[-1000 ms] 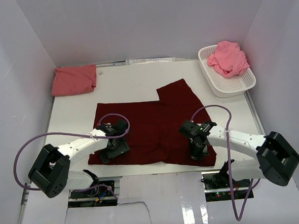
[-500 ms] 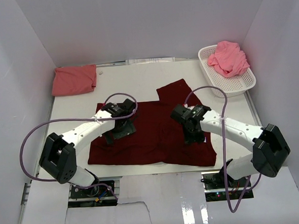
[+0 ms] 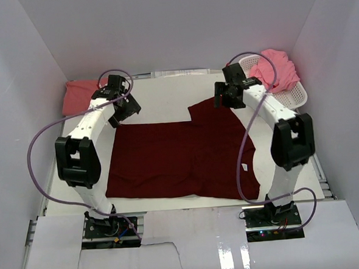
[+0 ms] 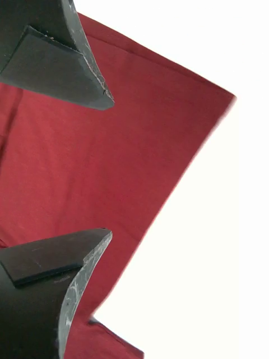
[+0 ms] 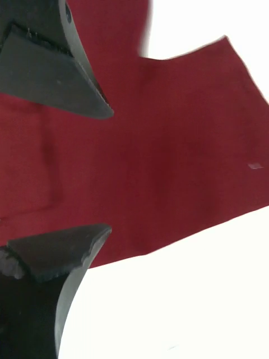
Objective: Fold and stack the t-shirts
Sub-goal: Grap the side of the flattened tshirt furthest away from the robot with both arms
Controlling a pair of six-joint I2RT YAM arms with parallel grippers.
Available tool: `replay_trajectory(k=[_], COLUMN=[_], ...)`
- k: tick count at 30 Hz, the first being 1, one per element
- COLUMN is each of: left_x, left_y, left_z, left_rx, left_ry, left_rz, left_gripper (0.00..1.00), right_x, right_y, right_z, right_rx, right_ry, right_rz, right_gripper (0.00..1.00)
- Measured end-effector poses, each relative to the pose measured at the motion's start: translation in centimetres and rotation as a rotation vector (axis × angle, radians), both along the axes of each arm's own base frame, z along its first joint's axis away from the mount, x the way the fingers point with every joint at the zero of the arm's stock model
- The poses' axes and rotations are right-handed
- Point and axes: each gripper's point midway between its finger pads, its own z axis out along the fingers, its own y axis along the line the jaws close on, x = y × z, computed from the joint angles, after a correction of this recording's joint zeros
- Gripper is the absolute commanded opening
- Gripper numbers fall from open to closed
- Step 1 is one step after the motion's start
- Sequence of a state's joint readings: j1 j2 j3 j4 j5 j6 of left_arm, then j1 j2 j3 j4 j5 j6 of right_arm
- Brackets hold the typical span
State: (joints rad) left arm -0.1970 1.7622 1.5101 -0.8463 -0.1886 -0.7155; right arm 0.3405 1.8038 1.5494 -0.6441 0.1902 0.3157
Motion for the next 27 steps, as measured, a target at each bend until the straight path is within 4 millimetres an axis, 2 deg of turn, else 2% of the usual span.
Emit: replay_trajectory(k=[2, 4, 7, 9, 12, 19, 22, 26, 27], left_x=[1.9, 3.5, 5.2, 6.3, 7.3, 8.1, 8.0, 8.0, 8.0], left_y=[-0.2, -0.4, -0.8, -0.7, 0.3, 2.0, 2.1, 2.2, 2.2], left_z=[-0.6, -0.9, -1.1, -1.2, -2.0, -3.6, -4.1, -4.6, -4.7], left_rx=[0.001, -0.002, -0.021, -0.038, -0.050, -0.040, -0.037, -0.031, -0.030], left_ry=[-0.001, -0.008, -0.017, -0.025, -0.021, 0.006, 0.017, 0.028, 0.029], left_rz=[-0.012, -0.022, -0.033, -0.031, -0.013, 0.011, 0.006, -0.001, -0.004], left_gripper=[0.97, 0.96, 0.94, 0.92, 0.92, 0.92, 0.92, 0.92, 0.92], right_x=[3.1, 5.0, 7.3, 9.1, 11.3, 14.6, 15.6, 15.7, 16.0], right_y=[0.4, 0.4, 0.1, 0.0, -0.3, -0.6, -0.1, 0.1, 0.4], right_z=[-2.6, -4.8, -7.2, -7.7, -7.4, -6.8, -7.9, -10.8, -10.3], right_rx=[0.006, 0.007, 0.001, 0.004, 0.012, 0.044, 0.086, 0.121, 0.137], right_ry=[0.022, 0.051, 0.075, 0.062, 0.023, -0.050, -0.055, -0.014, -0.031], right_rz=[0.017, 0.027, 0.033, 0.037, 0.040, 0.073, 0.097, 0.119, 0.125], right_gripper=[0.77, 0.74, 0.64, 0.59, 0.59, 0.58, 0.55, 0.56, 0.56])
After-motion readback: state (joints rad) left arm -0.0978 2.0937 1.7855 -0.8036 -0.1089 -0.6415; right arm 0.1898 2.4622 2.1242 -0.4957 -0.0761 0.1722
